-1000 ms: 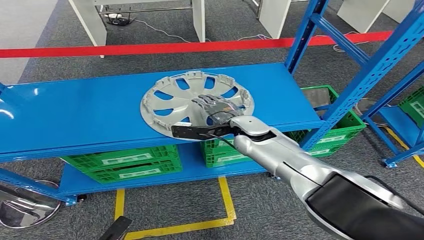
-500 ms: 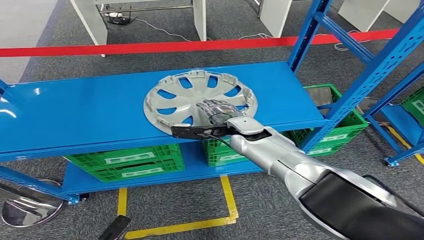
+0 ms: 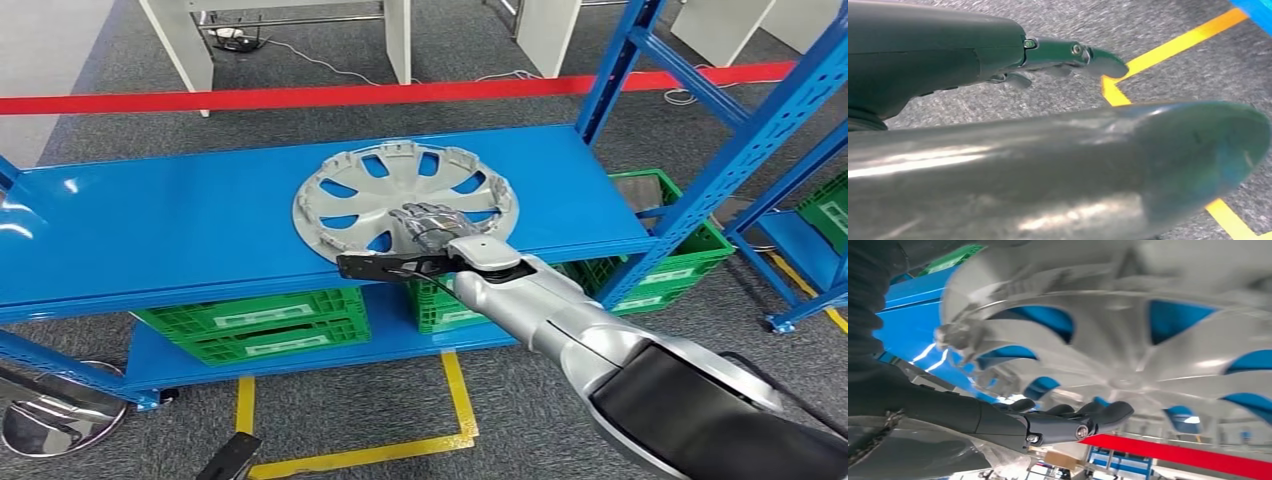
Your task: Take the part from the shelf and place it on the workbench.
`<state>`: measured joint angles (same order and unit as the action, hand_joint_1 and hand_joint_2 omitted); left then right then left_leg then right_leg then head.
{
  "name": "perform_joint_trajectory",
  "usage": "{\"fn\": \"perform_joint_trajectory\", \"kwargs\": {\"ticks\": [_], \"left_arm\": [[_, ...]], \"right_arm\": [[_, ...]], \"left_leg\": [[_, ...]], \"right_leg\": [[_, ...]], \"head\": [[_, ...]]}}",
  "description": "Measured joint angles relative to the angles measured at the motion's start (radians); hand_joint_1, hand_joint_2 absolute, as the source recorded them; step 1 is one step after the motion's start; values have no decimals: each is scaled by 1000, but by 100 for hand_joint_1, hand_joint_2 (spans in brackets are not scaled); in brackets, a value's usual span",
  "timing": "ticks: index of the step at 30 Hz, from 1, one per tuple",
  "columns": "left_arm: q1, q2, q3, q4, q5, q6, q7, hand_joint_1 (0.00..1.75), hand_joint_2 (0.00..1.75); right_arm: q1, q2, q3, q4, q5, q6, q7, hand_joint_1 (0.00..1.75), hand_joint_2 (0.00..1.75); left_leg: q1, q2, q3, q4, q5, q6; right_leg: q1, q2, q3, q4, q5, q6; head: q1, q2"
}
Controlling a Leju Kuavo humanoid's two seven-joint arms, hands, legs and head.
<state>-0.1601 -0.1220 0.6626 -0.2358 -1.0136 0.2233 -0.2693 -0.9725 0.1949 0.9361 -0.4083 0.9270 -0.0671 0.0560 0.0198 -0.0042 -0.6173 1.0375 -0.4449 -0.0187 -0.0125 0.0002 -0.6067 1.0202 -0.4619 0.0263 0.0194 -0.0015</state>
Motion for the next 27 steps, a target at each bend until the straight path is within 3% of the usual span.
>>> {"fn": "perform_joint_trajectory", "kwargs": {"ticks": [2, 3, 6, 7, 8, 9, 11, 13, 16, 18, 21, 23, 24, 27], "left_arm": [[1, 1, 0, 0, 0, 0, 0, 0, 0], [0, 2, 0, 0, 1, 0, 0, 0, 0], [-1, 1, 0, 0, 4, 1, 0, 0, 0], [-1, 1, 0, 0, 6, 2, 0, 0, 0], [0, 0, 0, 0, 7, 2, 0, 0, 0], [0, 0, 0, 0, 9, 3, 0, 0, 0], [-1, 0, 0, 0, 13, 3, 0, 0, 0], [-2, -2, 0, 0, 16, 3, 1, 0, 0], [-1, -4, 0, 0, 18, 3, 3, 0, 0], [-1, -4, 0, 0, 19, 4, 4, 0, 0], [1, -3, 0, 0, 19, 7, 6, 0, 0], [5, -4, 0, 0, 19, 8, 7, 0, 0], [7, -3, 0, 0, 19, 8, 7, 0, 0], [7, -1, 0, 0, 20, 8, 7, 0, 0]], "right_arm": [[-1, 0, 0, 1, 0, 0, 0, 0, 175], [-2, 0, -1, 2, 0, 0, 1, 0, 175], [-1, 0, -3, 6, 2, 20, 15, 0, 175], [1, 0, -4, 9, 4, 33, 24, 0, 175], [2, 0, -6, 12, 8, 45, 34, 0, 175], [3, 0, -7, 15, 11, 57, 43, 0, 175], [0, 0, -9, 20, 17, 73, 62, 0, 175], [-3, 1, -13, 24, 20, 77, 79, 0, 175], [-3, 3, -18, 31, 26, 74, 106, 0, 175], [-3, 6, -22, 36, 32, 65, 137, 0, 175], [3, 13, -25, 43, 39, 49, 170, 0, 175], [12, 14, -25, 49, 42, 44, 175, 0, 175], [16, 14, -25, 52, 43, 43, 176, 0, 175], [16, 15, -27, 56, 47, 40, 177, 0, 175]], "left_leg": [[0, 0, -1, -2, 3, 16], [1, 0, -2, -3, 5, 24], [-4, 1, -4, -4, 7, 37], [-6, 0, -5, -4, 7, 38], [-8, 0, -5, -4, 8, 39], [-10, -1, -4, -4, 8, 39], [-13, -2, -4, -4, 8, 39], [-17, -2, -8, -2, 9, 34], [-15, 0, -12, -4, 13, 19], [-14, 0, -20, 20, -8, 8], [-9, 1, -86, 180, -92, -7], [-5, 1, -119, 255, -109, -14], [-3, 1, -110, 239, -89, -16], [-1, 1, -25, 59, -3, -14]], "right_leg": [[-3, -1, -10, 11, -11, 10], [-4, -1, -24, 40, -30, 13], [-3, -1, -113, 226, -116, 16], [-2, -1, -137, 275, -129, 14], [-1, -1, -144, 287, -123, 11], [1, -1, -132, 260, -100, 6], [8, -1, -68, 128, -36, -12], [14, -1, -13, 25, -6, -25], [16, 0, -1, 0, -2, -28], [9, -1, 5, -11, 5, -32], [6, -2, 8, -15, 8, -37], [6, -2, 8, -14, 7, -37], [5, -2, 8, -13, 7, -36], [6, 0, 7, -6, 2, -27]], "head": [[1, 0], [2, 0], [5, 0], [5, 0], [5, 0], [5, 0], [5, 0], [4, 0], [5, 0], [2, 0], [-1, 0], [-1, 0], [-1, 0], [-1, 0]]}}
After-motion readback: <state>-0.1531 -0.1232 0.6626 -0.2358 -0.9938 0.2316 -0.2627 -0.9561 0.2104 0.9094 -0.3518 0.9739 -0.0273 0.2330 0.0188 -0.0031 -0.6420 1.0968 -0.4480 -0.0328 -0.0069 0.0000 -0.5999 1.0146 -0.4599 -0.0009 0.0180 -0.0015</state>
